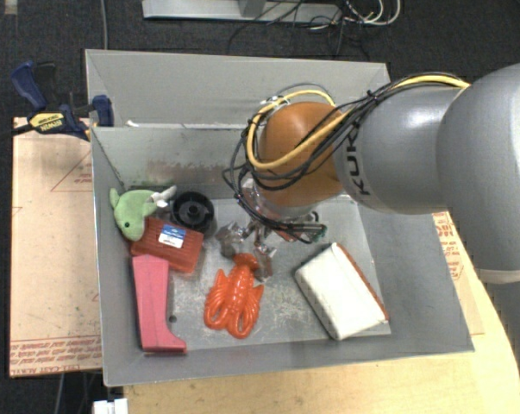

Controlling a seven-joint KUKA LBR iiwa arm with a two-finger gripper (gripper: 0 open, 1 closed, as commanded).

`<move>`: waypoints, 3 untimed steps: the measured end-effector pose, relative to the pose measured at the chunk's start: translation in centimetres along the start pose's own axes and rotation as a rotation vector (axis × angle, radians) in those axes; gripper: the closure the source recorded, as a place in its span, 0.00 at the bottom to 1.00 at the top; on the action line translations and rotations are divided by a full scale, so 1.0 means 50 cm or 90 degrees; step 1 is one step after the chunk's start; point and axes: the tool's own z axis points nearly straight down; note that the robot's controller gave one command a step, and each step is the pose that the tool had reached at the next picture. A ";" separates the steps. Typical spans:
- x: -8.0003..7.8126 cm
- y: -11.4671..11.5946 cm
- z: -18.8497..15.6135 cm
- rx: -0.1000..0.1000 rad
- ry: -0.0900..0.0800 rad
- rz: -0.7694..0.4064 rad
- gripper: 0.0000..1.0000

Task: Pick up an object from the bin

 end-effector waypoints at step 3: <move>-0.022 -0.030 -0.196 -0.002 0.000 0.036 1.00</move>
Offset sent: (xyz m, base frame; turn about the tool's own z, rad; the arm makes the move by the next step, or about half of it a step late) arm 0.0221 -0.0158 0.0033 0.0499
